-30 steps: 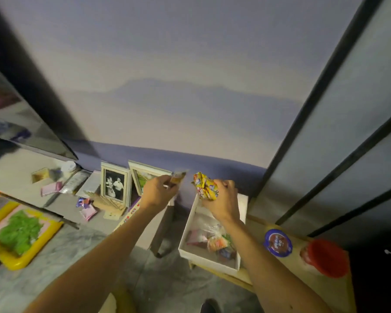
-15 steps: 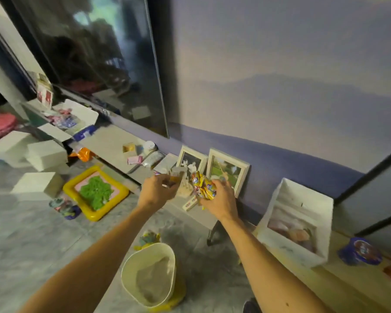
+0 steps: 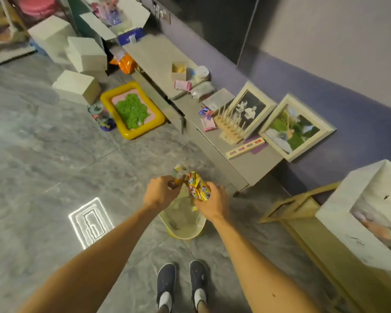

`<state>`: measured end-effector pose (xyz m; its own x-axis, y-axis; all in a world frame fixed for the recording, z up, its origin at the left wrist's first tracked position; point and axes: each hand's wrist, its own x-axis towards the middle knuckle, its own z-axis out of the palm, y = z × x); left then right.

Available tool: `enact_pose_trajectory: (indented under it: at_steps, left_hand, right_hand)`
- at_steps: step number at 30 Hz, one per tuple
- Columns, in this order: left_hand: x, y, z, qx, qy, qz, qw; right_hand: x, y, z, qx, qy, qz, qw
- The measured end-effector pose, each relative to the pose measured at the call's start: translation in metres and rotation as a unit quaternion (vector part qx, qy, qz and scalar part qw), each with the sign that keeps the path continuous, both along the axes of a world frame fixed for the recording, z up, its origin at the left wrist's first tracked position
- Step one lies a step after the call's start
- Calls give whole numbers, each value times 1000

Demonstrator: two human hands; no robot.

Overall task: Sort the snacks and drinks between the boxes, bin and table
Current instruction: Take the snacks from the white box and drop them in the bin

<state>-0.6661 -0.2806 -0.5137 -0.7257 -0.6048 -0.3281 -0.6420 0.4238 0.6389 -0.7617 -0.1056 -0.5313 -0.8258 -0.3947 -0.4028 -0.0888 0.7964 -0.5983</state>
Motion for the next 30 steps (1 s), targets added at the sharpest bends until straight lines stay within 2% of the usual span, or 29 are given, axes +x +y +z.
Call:
enact_pose_trajectory:
  at_steps: [8,11,15,22,25,30]
  left_hand:
    - [26,3,-168,17,-88,13,996]
    - [27,11,-202,12,-103,22,994]
    - [31,15,-228,22,-114,18,993]
    - [27,14,-172,37,-155,12,987]
    - [23,6,-130,-41,-161,-17,986]
    - [3,-10,-27,-126,-105,-58,985]
  right_hand:
    - [30,-2,-169,59,-35,-3,998]
    - [31,-3,-214,81,-42,4,996]
    - [32,-4,-240,80,-54,16,995]
    - [28,-1,-199,61,-49,33,996]
    - [19,2,-153,93,16,63,994]
    - [-14,-4,-44,107,122,82,983]
